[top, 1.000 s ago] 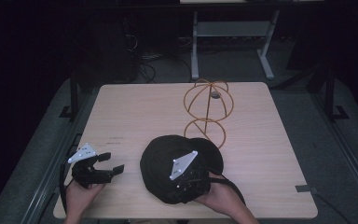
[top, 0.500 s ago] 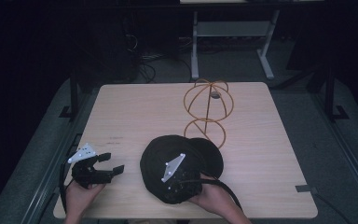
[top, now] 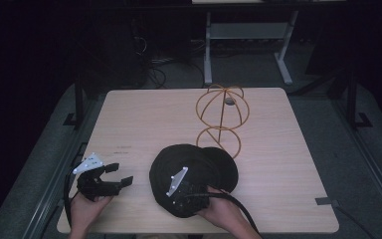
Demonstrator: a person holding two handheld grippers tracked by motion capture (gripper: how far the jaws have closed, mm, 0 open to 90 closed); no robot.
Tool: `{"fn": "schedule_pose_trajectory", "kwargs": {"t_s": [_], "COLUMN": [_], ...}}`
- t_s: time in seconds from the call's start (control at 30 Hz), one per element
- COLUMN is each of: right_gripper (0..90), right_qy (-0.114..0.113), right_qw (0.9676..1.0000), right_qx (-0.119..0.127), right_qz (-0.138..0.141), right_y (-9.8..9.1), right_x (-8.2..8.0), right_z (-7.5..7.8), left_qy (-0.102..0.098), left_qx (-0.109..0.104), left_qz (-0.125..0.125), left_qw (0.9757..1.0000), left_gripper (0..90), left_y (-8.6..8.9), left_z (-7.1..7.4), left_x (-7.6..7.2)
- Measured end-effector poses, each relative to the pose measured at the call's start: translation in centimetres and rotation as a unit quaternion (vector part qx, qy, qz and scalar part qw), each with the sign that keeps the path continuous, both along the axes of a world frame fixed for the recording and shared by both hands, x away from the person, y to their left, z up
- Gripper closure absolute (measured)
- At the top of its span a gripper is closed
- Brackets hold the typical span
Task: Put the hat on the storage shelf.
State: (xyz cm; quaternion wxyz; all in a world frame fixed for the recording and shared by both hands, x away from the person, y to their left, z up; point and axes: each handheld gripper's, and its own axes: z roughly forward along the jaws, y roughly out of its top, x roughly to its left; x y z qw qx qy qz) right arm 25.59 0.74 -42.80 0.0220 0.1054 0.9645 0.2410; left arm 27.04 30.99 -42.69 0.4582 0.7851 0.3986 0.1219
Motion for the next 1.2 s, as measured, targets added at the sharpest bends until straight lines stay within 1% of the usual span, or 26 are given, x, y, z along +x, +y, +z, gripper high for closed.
{"fn": "schedule_pose_trajectory", "kwargs": {"t_s": [0.07, 0.1, 0.23, 0.3, 0.37, 0.4, 0.43, 0.47, 0.5, 0.53, 0.57, 0.63, 0.67, 0.73, 0.77, 0.8, 0.83, 0.87, 0.9, 0.93, 1.0, 1.07, 1.1, 1.13, 1.17, 1.2], "right_gripper": [73.6, 76.4, 78.1, 78.6, 78.9, 78.9, 78.9, 78.8, 78.8, 78.7, 78.7, 78.7, 78.7, 78.6, 78.5, 78.5, 78.4, 78.4, 78.4, 78.4, 78.5, 78.6, 78.7, 78.6, 78.6, 78.6], "right_qy": [0.0, -0.003, -0.007, -0.008, -0.009, -0.011, -0.011, -0.014, -0.014, -0.019, -0.019, -0.022, -0.021, -0.018, -0.018, -0.018, -0.019, -0.011, -0.011, -0.012, -0.014, -0.013, -0.012, -0.014, -0.014, -0.011], "right_qw": [1.0, 0.9999, 0.9999, 0.9999, 0.9999, 0.9997, 0.9997, 0.9991, 0.9991, 0.9982, 0.9982, 0.9972, 0.9961, 0.9948, 0.9942, 0.9942, 0.9936, 0.9924, 0.9924, 0.9917, 0.9915, 0.9908, 0.9895, 0.9889, 0.9889, 0.9882], "right_qx": [-0.006, -0.012, -0.013, -0.005, 0.006, 0.022, 0.022, 0.039, 0.039, 0.057, 0.057, 0.071, 0.086, 0.101, 0.106, 0.106, 0.111, 0.123, 0.123, 0.128, 0.129, 0.134, 0.144, 0.148, 0.148, 0.152], "right_qz": [-0.001, 0.003, 0.008, 0.007, 0.006, 0.007, 0.007, 0.006, 0.006, 0.002, 0.002, 0.001, -0.001, -0.001, 0.0, 0.0, 0.002, 0.001, 0.001, -0.001, -0.002, -0.006, -0.012, -0.009, -0.009, -0.011], "right_y": [0.2, 0.3, 0.3, 0.1, -0.3, -0.7, -0.7, -1.3, -1.3, -1.9, -1.9, -2.5, -3.1, -3.6, -3.9, -3.9, -4.1, -4.4, -4.4, -4.7, -4.8, -5.0, -5.2, -5.3, -5.3, -5.4], "right_x": [-0.1, -0.1, -0.2, -0.3, -0.3, -0.4, -0.4, -0.4, -0.4, -0.4, -0.4, -0.4, -0.3, -0.2, -0.1, -0.1, 0.0, 0.2, 0.2, 0.4, 0.5, 0.6, 0.7, 0.9, 0.9, 1.0], "right_z": [-0.1, -0.1, 0.1, 0.4, 0.9, 1.5, 1.5, 2.5, 2.5, 3.5, 3.5, 4.6, 5.5, 6.4, 6.8, 6.8, 7.2, 7.7, 7.7, 8.1, 8.3, 8.7, 9.2, 9.4, 9.4, 9.9], "left_qy": [-0.001, 0.001, 0.001, 0.0, -0.001, -0.001, -0.001, -0.003, -0.003, -0.006, -0.006, -0.014, -0.017, -0.025, -0.025, -0.025, -0.026, -0.037, -0.037, -0.04, -0.047, -0.053, -0.056, -0.056, -0.057, -0.06], "left_qx": [0.001, 0.002, 0.002, 0.001, 0.003, -0.007, -0.007, -0.008, -0.008, -0.02, -0.02, -0.025, -0.025, -0.033, -0.033, -0.038, -0.044, -0.048, -0.048, -0.048, -0.063, -0.063, -0.072, -0.072, -0.074, -0.077], "left_qz": [-0.001, -0.003, -0.004, -0.006, -0.009, -0.012, -0.012, -0.017, -0.017, -0.023, -0.023, -0.032, -0.038, -0.055, -0.055, -0.062, -0.072, -0.086, -0.086, -0.092, -0.102, -0.113, -0.124, -0.124, -0.129, -0.14], "left_qw": [1.0, 1.0, 1.0, 1.0, 1.0, 0.9999, 0.9999, 0.9998, 0.9998, 0.9995, 0.9995, 0.9991, 0.9988, 0.9976, 0.9976, 0.997, 0.9961, 0.9944, 0.9944, 0.9938, 0.9916, 0.9901, 0.9881, 0.9881, 0.9872, 0.9854], "left_gripper": [16.4, 16.4, 16.4, 16.4, 16.4, 16.4, 16.4, 16.4, 16.3, 16.1, 16.0, 16.0, 16.0, 16.0, 16.0, 16.0, 16.0, 16.0, 16.0, 16.0, 16.0, 16.0, 16.0, 16.0, 16.0, 16.0], "left_y": [-0.1, -0.2, -0.3, -0.3, -0.3, -0.4, -0.4, -0.6, -0.6, -0.8, -0.8, -1.2, -1.4, -2.1, -2.1, -2.4, -2.6, -3.2, -3.2, -3.5, -4.1, -4.5, -4.9, -4.9, -5.1, -5.6], "left_z": [0.0, 0.0, 0.0, 0.1, 0.1, 0.2, 0.2, 0.3, 0.3, 0.6, 0.6, 0.9, 1.1, 1.5, 1.5, 1.7, 1.9, 2.4, 2.4, 2.7, 3.1, 3.5, 3.8, 3.8, 3.9, 4.1], "left_x": [0.0, 0.0, 0.0, -0.1, -0.1, -0.1, -0.1, -0.3, -0.3, -0.4, -0.4, -0.6, -0.7, -1.2, -1.2, -1.3, -1.4, -1.7, -1.7, -1.9, -2.1, -2.3, -2.4, -2.4, -2.3, -2.2]}}
